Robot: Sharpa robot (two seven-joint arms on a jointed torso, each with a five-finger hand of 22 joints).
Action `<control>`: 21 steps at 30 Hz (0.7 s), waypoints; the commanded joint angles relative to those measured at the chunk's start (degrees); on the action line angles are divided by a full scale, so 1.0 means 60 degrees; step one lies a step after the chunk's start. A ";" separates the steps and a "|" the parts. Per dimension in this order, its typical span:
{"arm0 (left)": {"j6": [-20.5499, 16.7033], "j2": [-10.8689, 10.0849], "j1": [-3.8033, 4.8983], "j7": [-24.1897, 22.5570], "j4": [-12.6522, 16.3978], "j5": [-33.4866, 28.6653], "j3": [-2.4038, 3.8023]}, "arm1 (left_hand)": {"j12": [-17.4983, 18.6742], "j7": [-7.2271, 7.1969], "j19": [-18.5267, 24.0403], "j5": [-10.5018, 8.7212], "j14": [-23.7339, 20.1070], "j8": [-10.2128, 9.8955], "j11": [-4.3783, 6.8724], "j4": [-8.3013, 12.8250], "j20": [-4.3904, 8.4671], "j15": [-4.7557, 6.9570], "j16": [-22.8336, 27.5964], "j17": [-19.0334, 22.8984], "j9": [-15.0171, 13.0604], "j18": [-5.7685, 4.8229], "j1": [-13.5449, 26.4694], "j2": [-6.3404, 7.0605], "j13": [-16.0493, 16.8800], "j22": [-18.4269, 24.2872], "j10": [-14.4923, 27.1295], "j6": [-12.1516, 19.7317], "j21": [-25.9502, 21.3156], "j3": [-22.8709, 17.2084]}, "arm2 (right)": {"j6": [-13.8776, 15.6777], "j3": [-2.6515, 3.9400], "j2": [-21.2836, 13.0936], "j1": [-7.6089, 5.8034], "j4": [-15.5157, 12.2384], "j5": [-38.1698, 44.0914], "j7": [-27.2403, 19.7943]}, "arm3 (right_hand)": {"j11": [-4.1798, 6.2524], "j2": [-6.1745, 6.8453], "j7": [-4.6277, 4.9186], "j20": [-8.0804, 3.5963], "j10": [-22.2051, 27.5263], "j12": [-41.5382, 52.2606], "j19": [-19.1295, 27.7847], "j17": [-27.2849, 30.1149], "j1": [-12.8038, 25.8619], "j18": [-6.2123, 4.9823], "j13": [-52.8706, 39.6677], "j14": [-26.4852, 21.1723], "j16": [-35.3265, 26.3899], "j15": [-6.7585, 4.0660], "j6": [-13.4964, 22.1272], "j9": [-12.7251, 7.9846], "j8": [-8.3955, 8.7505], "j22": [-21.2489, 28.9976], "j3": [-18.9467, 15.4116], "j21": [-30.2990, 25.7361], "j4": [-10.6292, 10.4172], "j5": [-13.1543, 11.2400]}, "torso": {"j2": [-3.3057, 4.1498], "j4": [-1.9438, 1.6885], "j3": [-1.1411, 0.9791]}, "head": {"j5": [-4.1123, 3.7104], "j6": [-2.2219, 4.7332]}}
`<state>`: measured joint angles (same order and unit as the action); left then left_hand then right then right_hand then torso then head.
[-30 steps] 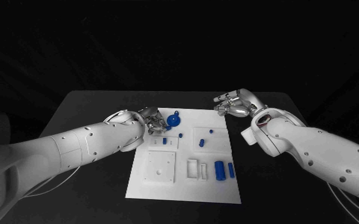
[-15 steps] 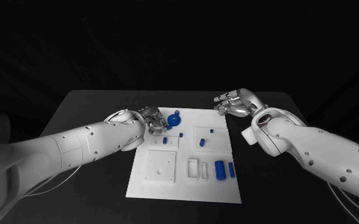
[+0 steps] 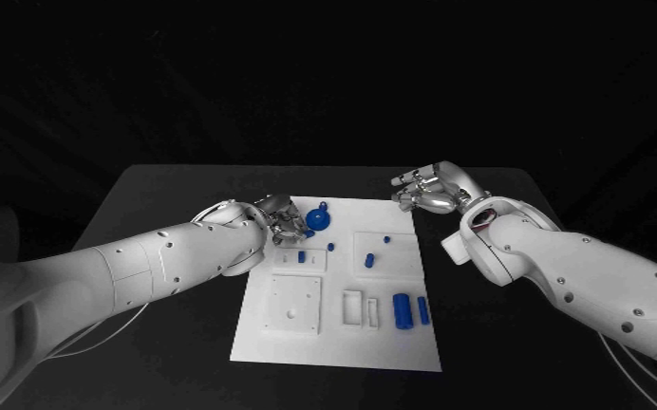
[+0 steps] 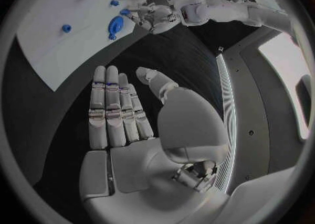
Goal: Assemble the parts on the task board
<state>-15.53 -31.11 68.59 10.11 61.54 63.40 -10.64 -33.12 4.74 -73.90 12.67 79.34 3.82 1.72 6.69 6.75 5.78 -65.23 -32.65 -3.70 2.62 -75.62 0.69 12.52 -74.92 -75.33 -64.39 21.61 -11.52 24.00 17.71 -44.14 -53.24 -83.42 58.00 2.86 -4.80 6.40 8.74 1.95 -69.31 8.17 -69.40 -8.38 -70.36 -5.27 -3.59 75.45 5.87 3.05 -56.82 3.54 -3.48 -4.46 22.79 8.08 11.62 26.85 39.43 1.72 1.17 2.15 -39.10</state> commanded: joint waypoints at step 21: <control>-0.0084 0.0173 0.0007 0.0342 -0.0009 0.0661 -0.0002 | -0.0094 -0.0079 -0.0179 -0.0158 0.0022 -0.0043 0.0044 -0.0460 -0.0024 -0.0035 -0.0049 0.0002 0.0009 -0.0050 -0.0143 -0.0311 -0.0030 -0.0160 -0.0040 -0.0071 -0.0320 0.2076 | -0.0114 0.0002 0.0010 0.0004 -0.0019 0.0099 -0.0032 | -0.0015 -0.0068 -0.0014 -0.0043 -0.0049 0.0022 0.0041 -0.0008 -0.0008 0.0085 0.0005 0.0023 0.0049 -0.0060 -0.0082 0.0009 -0.0014 -0.0005 -0.0002 0.0028 0.0052 -0.0062 | 0.0002 0.0003 0.0001 | -0.0019 0.0001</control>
<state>-15.71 -30.25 68.59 10.93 61.50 65.48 -10.67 -33.47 4.12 -74.53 11.91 79.15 3.82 1.73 4.12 6.55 5.58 -65.23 -32.64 -3.69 2.62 -76.44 -0.94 12.30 -74.92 -75.34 -64.56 19.96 0.90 23.99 17.71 -44.11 -53.24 -83.42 58.02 2.90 -4.80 6.40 8.74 1.95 -69.31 8.17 -69.40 -8.36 -70.36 -5.28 -3.59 75.45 5.87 3.05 -56.82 3.53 -3.48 -4.46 22.79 8.08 11.62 26.85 39.44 1.72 1.20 2.00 -39.12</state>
